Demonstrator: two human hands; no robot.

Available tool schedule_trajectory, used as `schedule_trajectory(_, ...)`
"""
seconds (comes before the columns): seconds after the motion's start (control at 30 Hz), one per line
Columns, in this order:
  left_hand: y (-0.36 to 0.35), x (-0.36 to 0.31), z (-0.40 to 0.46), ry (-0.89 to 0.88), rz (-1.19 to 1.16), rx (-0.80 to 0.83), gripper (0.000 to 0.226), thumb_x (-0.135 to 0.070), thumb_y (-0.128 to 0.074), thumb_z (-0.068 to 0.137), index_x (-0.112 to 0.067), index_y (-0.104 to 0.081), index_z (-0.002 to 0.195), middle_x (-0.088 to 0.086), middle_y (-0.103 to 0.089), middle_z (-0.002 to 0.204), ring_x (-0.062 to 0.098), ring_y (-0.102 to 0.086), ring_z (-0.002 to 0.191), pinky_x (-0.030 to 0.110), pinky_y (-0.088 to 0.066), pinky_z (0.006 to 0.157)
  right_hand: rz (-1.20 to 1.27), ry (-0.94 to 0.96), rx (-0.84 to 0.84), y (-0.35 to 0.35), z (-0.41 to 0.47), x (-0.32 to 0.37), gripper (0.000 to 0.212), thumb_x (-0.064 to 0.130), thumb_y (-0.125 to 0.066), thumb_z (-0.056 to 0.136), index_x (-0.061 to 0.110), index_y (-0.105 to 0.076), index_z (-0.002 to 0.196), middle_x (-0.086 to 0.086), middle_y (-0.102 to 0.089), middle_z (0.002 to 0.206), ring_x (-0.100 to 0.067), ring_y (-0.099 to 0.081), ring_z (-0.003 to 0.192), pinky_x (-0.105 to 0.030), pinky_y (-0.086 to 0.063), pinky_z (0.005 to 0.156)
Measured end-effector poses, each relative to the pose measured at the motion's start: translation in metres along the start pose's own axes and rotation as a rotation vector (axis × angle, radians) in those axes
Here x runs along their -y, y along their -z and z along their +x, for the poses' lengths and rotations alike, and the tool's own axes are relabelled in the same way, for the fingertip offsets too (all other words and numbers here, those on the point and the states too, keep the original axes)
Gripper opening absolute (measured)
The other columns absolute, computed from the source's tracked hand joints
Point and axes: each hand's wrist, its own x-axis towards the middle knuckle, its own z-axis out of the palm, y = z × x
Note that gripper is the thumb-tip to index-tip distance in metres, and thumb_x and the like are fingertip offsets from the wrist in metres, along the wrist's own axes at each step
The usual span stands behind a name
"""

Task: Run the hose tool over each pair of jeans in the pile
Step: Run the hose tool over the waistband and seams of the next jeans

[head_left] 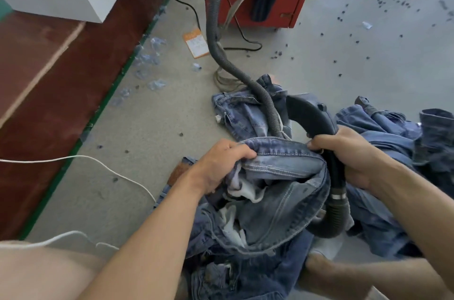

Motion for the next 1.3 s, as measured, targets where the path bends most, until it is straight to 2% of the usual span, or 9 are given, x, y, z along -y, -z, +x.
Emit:
schedule_trajectory(0.17,-0.007,0.001,0.002,0.154,-0.120,-0.084,0.030,-0.023,-0.065,0.098,-0.012,-0.078,0.072,0.021,-0.075,0.076,0.028,-0.074,0.070,0.033,-0.059,0.068,-0.436,0.225,-0.279,0.002,-0.006,0.015,0.040,0.018,-0.079,0.085,0.016,-0.052,0.115,-0.006,-0.073,0.078,-0.013,-0.067,0.055,-0.026,-0.053,0.052)
schedule_trajectory(0.27,-0.010,-0.009,0.004,0.174,-0.168,-0.167,0.024,-0.024,-0.067,0.097,-0.010,-0.074,0.078,0.016,-0.073,0.072,0.027,-0.072,0.065,0.035,-0.057,0.070,-0.799,0.503,-0.396,0.013,-0.030,0.039,0.043,0.038,-0.074,0.086,0.045,-0.040,0.111,0.012,-0.067,0.080,0.001,-0.064,0.061,-0.026,-0.045,0.048)
schedule_trajectory(0.37,-0.010,-0.017,0.005,0.192,-0.270,-0.195,0.020,-0.022,-0.068,0.094,-0.005,-0.071,0.084,0.023,-0.066,0.084,0.032,-0.066,0.076,0.041,-0.052,0.080,-1.029,0.601,-0.255,0.019,-0.059,0.059,0.040,0.069,-0.069,0.075,0.065,-0.045,0.106,0.033,-0.064,0.092,0.012,-0.061,0.073,-0.022,-0.045,0.058)
schedule_trajectory(0.5,-0.009,-0.021,0.005,0.240,-0.470,-0.093,0.019,-0.022,-0.062,0.096,-0.006,-0.067,0.106,0.023,-0.055,0.112,0.037,-0.056,0.102,0.056,-0.045,0.108,-1.248,0.563,-0.036,0.017,-0.073,0.057,0.045,0.059,-0.075,0.074,0.064,-0.054,0.114,0.026,-0.069,0.080,0.007,-0.063,0.075,-0.012,-0.048,0.060)
schedule_trajectory(0.63,-0.009,-0.014,0.006,0.248,-0.536,-0.006,0.027,-0.023,-0.056,0.099,-0.005,-0.065,0.116,0.024,-0.056,0.124,0.039,-0.054,0.114,0.056,-0.039,0.114,-1.271,0.554,0.077,0.004,-0.062,0.045,0.044,0.046,-0.076,0.079,0.058,-0.057,0.117,0.024,-0.065,0.073,0.003,-0.061,0.075,-0.014,-0.045,0.068)
schedule_trajectory(0.77,-0.007,-0.009,0.001,0.229,-0.555,0.124,0.026,-0.025,-0.059,0.091,-0.009,-0.075,0.105,0.015,-0.074,0.109,0.028,-0.071,0.100,0.038,-0.061,0.089,-1.121,0.636,0.102,-0.016,-0.056,0.038,0.044,0.051,-0.074,0.081,0.052,-0.060,0.122,0.034,-0.065,0.080,0.009,-0.062,0.074,-0.009,-0.044,0.069)
schedule_trajectory(0.93,0.003,-0.008,0.002,0.244,-0.606,0.093,0.053,-0.026,-0.065,0.084,0.002,-0.067,0.129,0.026,-0.060,0.140,0.040,-0.058,0.131,0.050,-0.047,0.112,-1.072,0.633,-0.027,0.009,-0.058,0.054,0.032,0.043,-0.077,0.080,0.052,-0.064,0.107,0.030,-0.066,0.079,0.010,-0.063,0.068,-0.003,-0.042,0.063)
schedule_trajectory(1.13,-0.002,-0.005,-0.003,0.241,-0.578,0.166,0.052,-0.026,-0.065,0.086,0.001,-0.067,0.129,0.025,-0.060,0.140,0.038,-0.061,0.126,0.047,-0.052,0.106,-1.252,0.572,0.124,0.001,-0.059,0.046,0.039,0.039,-0.078,0.081,0.054,-0.065,0.114,0.033,-0.064,0.082,0.009,-0.061,0.075,-0.011,-0.044,0.069)
schedule_trajectory(1.3,-0.002,-0.007,-0.008,0.212,-0.544,0.191,0.053,-0.022,-0.061,0.090,0.003,-0.060,0.136,0.027,-0.058,0.141,0.041,-0.057,0.131,0.051,-0.046,0.112,-0.997,0.608,-0.065,0.001,-0.051,0.050,0.017,0.045,-0.074,0.084,0.047,-0.064,0.097,0.022,-0.069,0.073,0.001,-0.064,0.058,-0.014,-0.045,0.051)
